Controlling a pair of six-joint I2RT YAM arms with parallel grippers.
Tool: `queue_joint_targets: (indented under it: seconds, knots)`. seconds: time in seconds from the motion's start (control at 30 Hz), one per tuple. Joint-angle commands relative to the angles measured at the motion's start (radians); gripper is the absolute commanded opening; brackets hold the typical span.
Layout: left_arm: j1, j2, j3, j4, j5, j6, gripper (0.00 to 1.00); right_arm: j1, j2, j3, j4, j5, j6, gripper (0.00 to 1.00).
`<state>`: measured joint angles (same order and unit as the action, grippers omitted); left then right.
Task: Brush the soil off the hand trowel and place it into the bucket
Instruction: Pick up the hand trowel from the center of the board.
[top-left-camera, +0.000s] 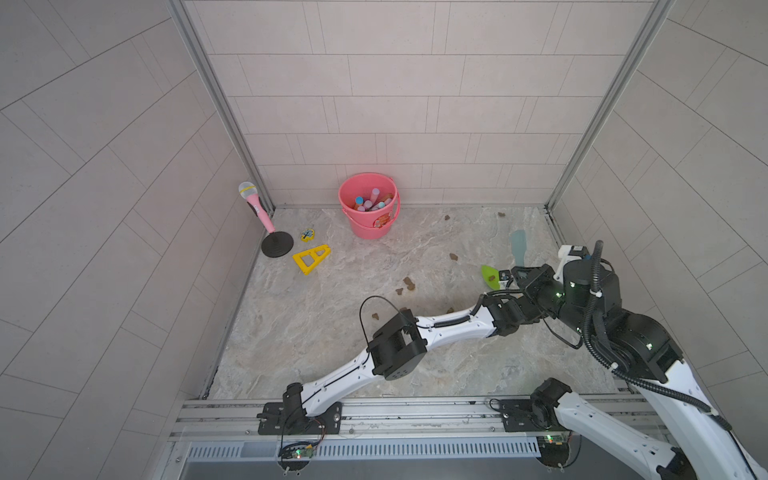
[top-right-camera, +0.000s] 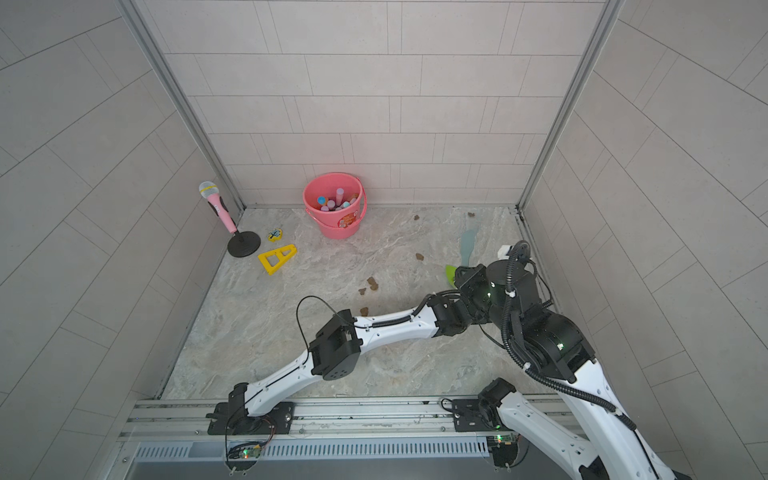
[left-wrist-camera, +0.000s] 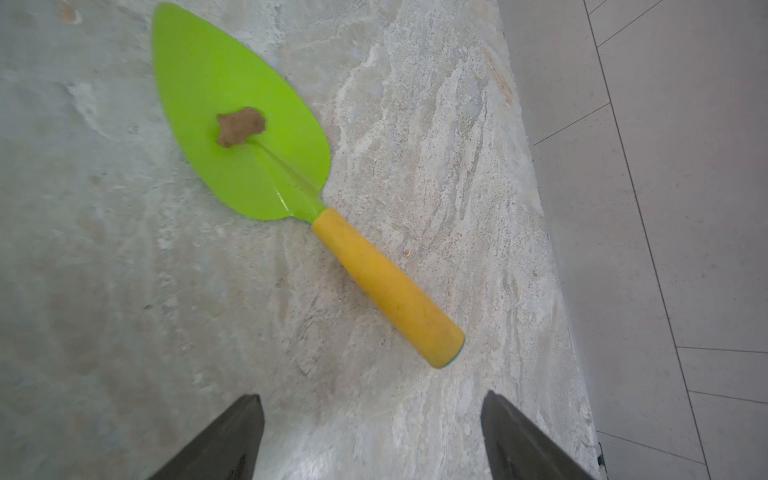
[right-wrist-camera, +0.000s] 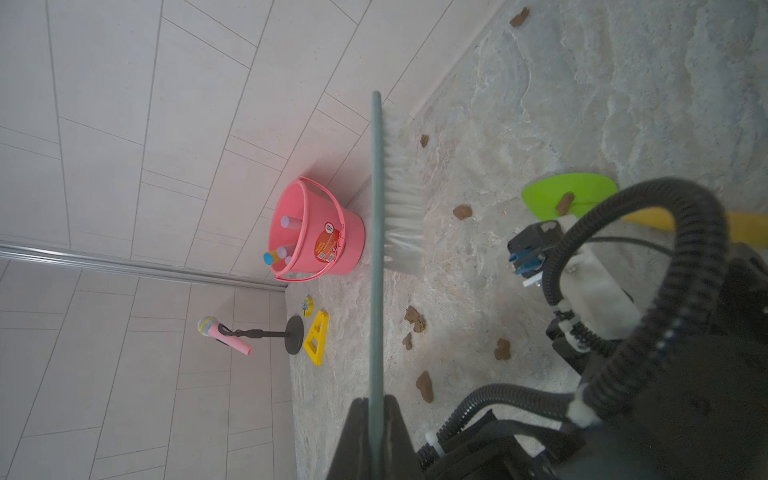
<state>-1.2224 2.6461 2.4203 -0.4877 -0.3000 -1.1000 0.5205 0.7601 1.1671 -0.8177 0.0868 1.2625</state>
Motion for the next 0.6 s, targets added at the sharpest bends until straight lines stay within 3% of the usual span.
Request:
queue_joint_targets:
  seconds: [0.0, 0.1, 0.33, 0.47, 0.57]
  knots:
    - [0.019, 0.084, 0.113, -0.032, -0.019, 0.001, 0.94, -0.002, -0.016, -0.013, 0.025, -0.012, 0.029, 0.0]
    - [0.03, 0.135, 0.163, 0.004, -0.003, 0.0, 0.99, -0.002, -0.034, -0.021, 0.02, -0.004, 0.012, 0.0]
    - [0.054, 0.212, 0.254, 0.036, 0.055, 0.03, 1.0, -0.002, -0.06, -0.053, 0.021, -0.018, 0.007, 0.0]
    - [0.076, 0.213, 0.26, -0.056, 0.12, 0.013, 0.85, -0.002, -0.069, -0.047, 0.022, -0.011, 0.0, 0.0]
    - [0.093, 0.216, 0.26, -0.148, 0.233, 0.004, 0.73, -0.002, -0.079, -0.031, 0.022, 0.007, -0.014, 0.0]
